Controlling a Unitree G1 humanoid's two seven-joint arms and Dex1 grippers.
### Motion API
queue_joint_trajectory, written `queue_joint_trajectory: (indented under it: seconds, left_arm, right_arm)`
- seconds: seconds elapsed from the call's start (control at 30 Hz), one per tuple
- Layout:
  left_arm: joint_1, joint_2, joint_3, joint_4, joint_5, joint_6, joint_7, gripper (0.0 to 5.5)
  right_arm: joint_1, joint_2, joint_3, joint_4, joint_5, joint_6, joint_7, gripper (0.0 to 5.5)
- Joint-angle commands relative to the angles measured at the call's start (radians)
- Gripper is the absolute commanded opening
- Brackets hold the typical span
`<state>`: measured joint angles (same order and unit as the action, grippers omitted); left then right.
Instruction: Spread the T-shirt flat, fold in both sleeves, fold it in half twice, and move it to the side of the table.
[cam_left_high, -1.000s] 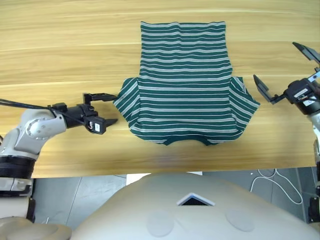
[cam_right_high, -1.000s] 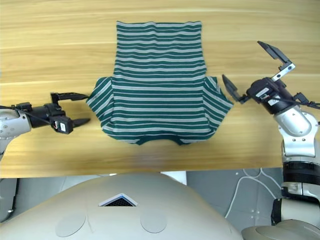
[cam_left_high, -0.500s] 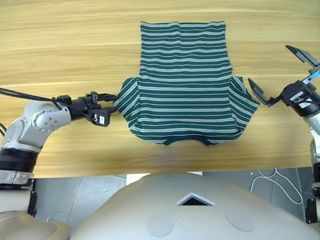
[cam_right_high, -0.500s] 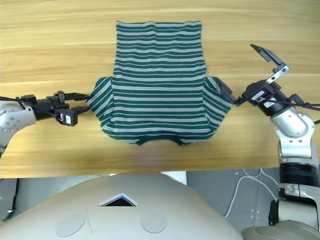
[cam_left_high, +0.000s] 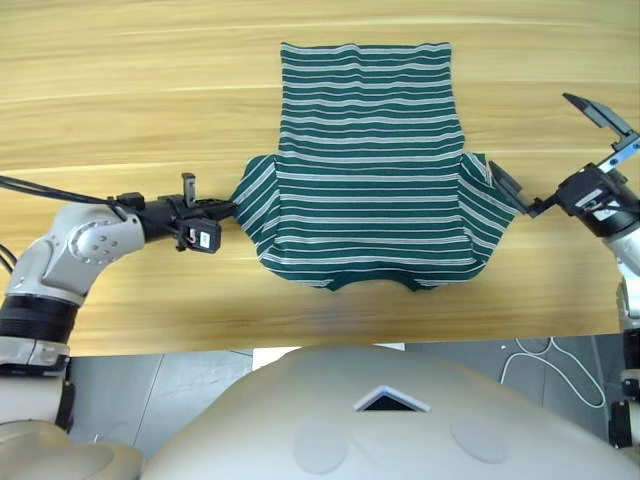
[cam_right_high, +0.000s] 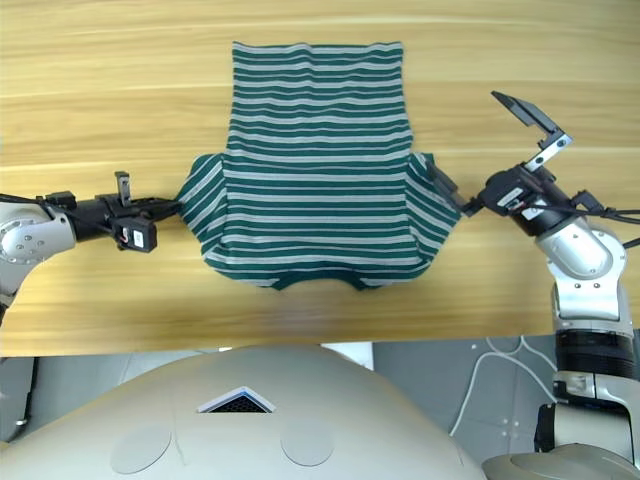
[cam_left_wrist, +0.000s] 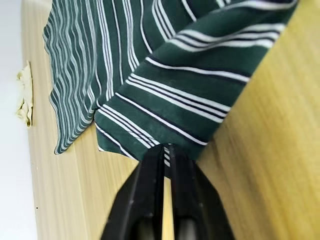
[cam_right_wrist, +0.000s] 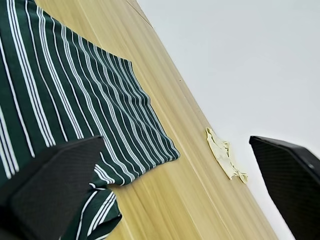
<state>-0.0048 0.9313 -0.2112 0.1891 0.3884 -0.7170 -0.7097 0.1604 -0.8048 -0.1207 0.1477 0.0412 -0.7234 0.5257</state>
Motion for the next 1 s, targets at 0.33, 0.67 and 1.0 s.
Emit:
queue_joint_trajectory:
  seconds: [0.33, 0.67, 1.0]
  left_arm:
    - [0.027, 0.020, -0.018, 0.042, 0.033, 0.014, 0.016, 2.04]
    - [0.028, 0.030, -0.045, 0.041, 0.043, 0.015, 0.009, 2.54]
    - [-0.021, 0.016, -0.064, 0.074, 0.080, 0.016, 0.041, 1.11]
  right_arm:
    - [0.023, 0.001, -0.022, -0.009, 0.009, 0.012, 0.028, 5.40]
    - [0.016, 0.003, -0.009, -0.011, -0.003, 0.019, 0.038, 5.40]
    - [0.010, 0.014, 0.002, -0.005, -0.015, 0.020, 0.039, 5.40]
